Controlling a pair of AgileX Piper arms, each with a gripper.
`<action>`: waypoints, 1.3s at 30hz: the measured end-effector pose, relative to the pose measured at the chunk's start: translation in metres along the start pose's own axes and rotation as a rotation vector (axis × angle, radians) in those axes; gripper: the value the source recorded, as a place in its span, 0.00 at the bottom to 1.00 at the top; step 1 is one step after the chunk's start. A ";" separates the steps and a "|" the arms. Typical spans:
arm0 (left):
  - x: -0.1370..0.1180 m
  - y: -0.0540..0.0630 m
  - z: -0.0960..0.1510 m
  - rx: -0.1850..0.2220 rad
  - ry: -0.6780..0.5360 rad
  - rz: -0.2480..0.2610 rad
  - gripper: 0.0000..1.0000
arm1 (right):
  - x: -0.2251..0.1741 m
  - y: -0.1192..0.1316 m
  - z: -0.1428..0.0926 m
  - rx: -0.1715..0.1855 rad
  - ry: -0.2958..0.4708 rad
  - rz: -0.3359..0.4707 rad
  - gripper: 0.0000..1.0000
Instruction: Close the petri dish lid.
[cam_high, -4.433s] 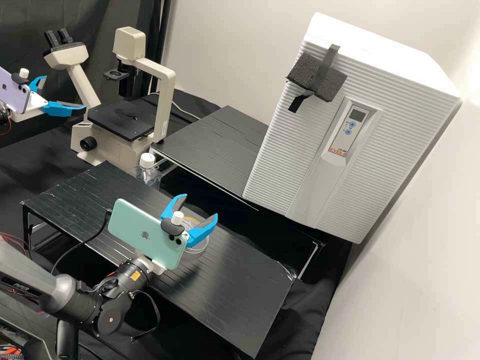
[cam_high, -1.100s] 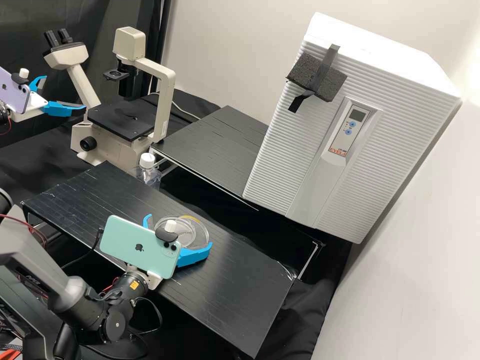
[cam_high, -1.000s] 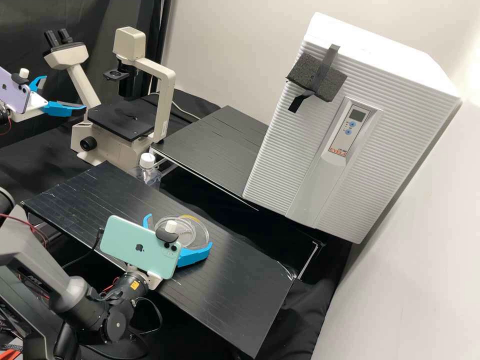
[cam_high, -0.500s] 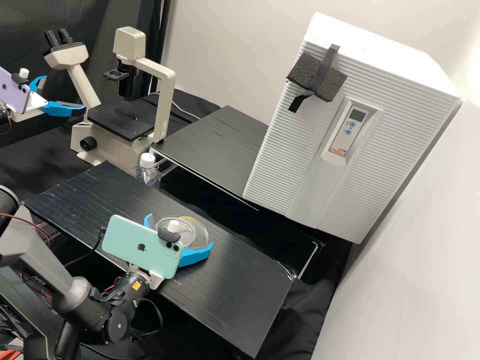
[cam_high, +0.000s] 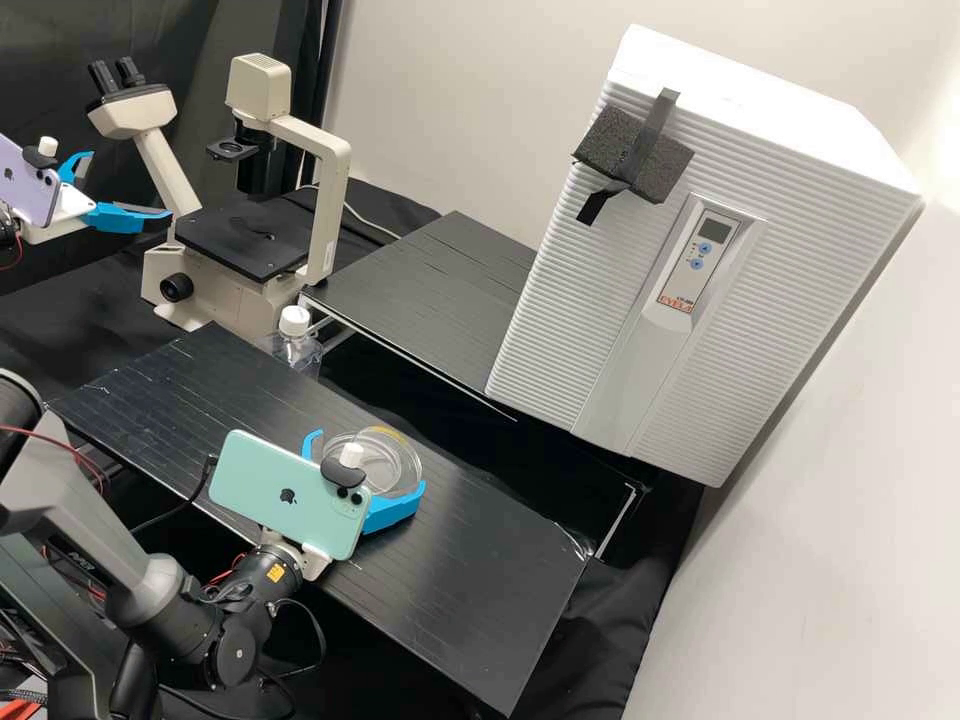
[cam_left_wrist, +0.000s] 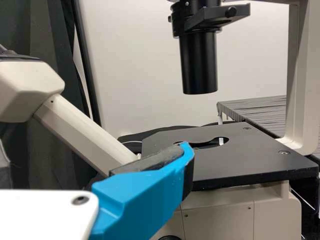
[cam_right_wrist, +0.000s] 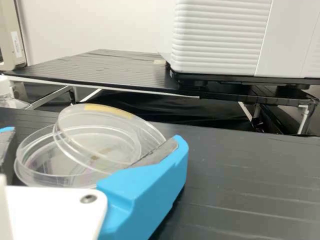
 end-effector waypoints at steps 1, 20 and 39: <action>0.000 0.000 0.000 0.000 0.000 0.000 1.00 | 0.000 0.000 0.000 0.000 0.000 0.001 0.00; 0.000 0.000 0.000 0.000 0.000 0.000 1.00 | -0.010 0.010 -0.004 -0.074 -0.046 0.102 1.00; 0.000 0.000 0.000 0.000 0.000 0.000 1.00 | -0.003 0.004 -0.002 -0.029 -0.030 0.035 1.00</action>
